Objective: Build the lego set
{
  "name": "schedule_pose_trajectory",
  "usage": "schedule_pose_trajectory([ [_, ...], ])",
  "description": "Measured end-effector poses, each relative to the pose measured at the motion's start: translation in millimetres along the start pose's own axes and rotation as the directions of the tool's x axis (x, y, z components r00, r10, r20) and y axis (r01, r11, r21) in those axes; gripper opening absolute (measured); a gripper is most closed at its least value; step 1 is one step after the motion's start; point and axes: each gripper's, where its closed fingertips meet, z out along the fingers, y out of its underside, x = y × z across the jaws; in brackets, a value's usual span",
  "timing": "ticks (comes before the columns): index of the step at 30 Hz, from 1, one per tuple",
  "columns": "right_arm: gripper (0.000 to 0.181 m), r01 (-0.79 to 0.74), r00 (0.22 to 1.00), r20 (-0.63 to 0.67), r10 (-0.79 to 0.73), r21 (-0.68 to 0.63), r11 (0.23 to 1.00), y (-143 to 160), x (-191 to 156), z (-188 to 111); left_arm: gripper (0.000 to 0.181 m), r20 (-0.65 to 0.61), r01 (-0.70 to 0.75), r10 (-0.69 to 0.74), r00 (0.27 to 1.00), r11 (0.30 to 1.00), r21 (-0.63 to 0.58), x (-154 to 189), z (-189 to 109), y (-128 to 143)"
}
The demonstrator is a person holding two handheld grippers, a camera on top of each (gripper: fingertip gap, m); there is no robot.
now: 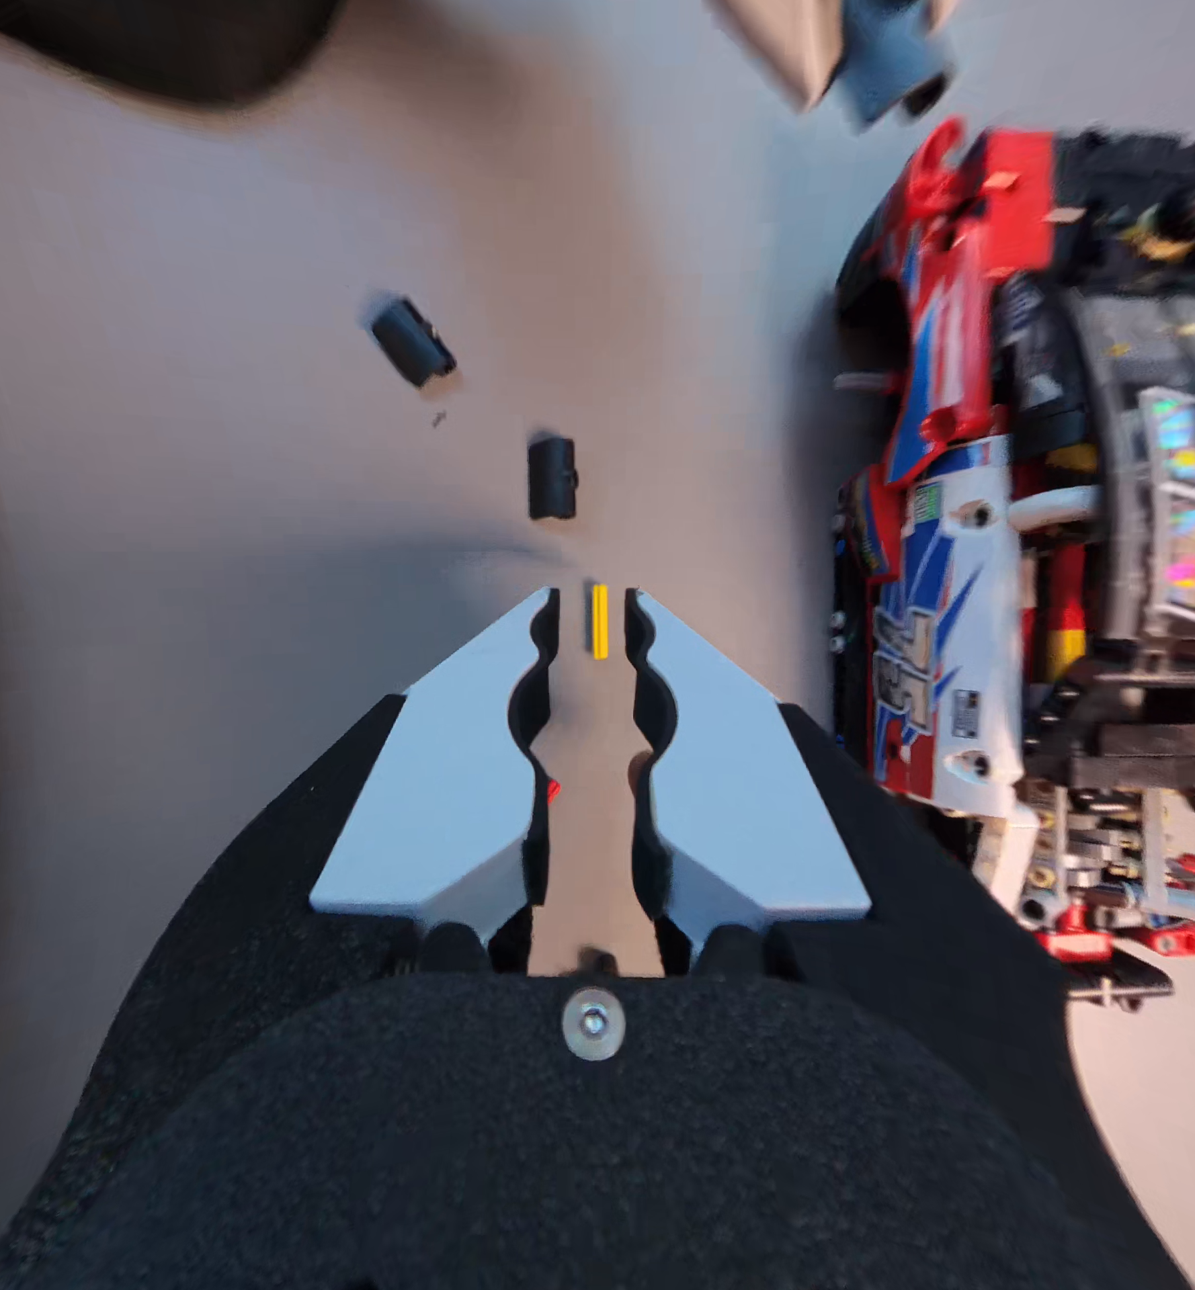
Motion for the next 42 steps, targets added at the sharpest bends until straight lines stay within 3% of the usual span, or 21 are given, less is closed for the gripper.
schedule_pose_trajectory([
  [1, 0.017, -0.019, 1.0, 0.003, 0.018, 0.08, 0.997, -12.9, 6.7, -13.7, 0.013, 0.0, -0.001, 0.001, 1.0, 1.0, -0.001, 0.0, 0.0, 0.4],
  [4, 0.008, -0.12, 0.982, -0.104, 0.16, 0.319, 0.94, -46.4, 69.8, -67.2, 0.013, -0.005, 0.004, -0.004, 1.0, 1.0, 0.0, 0.3, 0.6, 0.7],
  [6, 0.004, -0.199, 0.933, -0.207, 0.295, 0.389, 0.9, -46.0, 133.3, -88.2, 0.013, -0.01, 0.01, -0.011, 1.0, 1.0, -0.007, 0.9, 2.6, 3.2],
  [8, 0.007, -0.252, 0.885, -0.305, 0.35, 0.319, 0.914, -21.4, 192.2, -79.2, 0.013, -0.016, 0.015, -0.015, 1.0, 1.0, -0.018, 1.9, 4.5, 6.4],
  [10, 0.008, -0.315, 0.863, -0.335, 0.378, 0.228, 0.921, 4.3, 233.2, -50.6, 0.013, -0.018, 0.016, -0.016, 1.0, 1.0, -0.025, 2.5, 5.4, 8.6],
  [13, 0.009, -0.39, 0.866, -0.288, 0.409, 0.124, 0.913, 25.6, 256.9, -5.5, 0.013, -0.013, 0.022, -0.022, 1.0, 0.999, -0.028, 1.6, 5.4, 10.2],
  [16, 0.009, -0.396, 0.878, -0.255, 0.404, 0.085, 0.914, 24.3, 263.3, 16.0, 0.013, -0.014, 0.037, -0.037, 0.999, 0.999, -0.024, -0.3, 5.0, 11.0],
  [21, 0.003, -0.408, 0.879, -0.276, 0.39, -0.01, 0.913, 31.4, 269.5, 29.6, 0.013, -0.033, 0.062, -0.062, 0.997, 0.998, -0.024, -0.4, 5.8, 13.9],
  [27, 0.002, -0.352, 0.887, -0.328, 0.324, -0.028, 0.936, 29.6, 274.8, 24.3, 0.013, -0.037, 0.052, -0.052, 0.998, 0.999, -0.013, 0.6, 3.7, 10.9],
  [30, 0.001, -0.251, 0.921, -0.271, 0.281, 0.142, 0.958, -7.9, 249.6, -7.3, 0.013, -0.034, 0.051, -0.051, 0.998, 0.999, -0.004, -0.5, 1.1, 8.5],
  [32, 0.001, -0.138, 0.963, -0.196, 0.183, 0.22, 0.966, -32.2, 202.9, -33.6, 0.014, -0.035, 0.056, -0.056, 0.998, 0.998, 0.007, -1.1, -0.2, 6.1],
  [34, 0.001, -0.033, 0.992, -0.113, 0.058, 0.212, 0.977, -37.5, 141.7, -48.4, 0.013, -0.049, 0.064, -0.064, 0.997, 0.998, 0.014, 0.5, 0.2, 4.9],
  [38, 0.002, 0.064, 0.998, 0.001, -0.065, 0.139, 0.988, -16.9, 37.1, -38.3, 0.014, -0.107, 0.054, -0.053, 0.993, 0.998, 0.009, 13.8, 4.3, 4.1],
  [42, 0.002, 0.084, 0.994, 0.063, -0.089, 0.072, 0.994, 2.2, -26.0, -9.7, 0.014, -0.178, 0.008, -0.012, 0.984, 1.0, -0.025, 35.2, 9.7, 6.8],
])
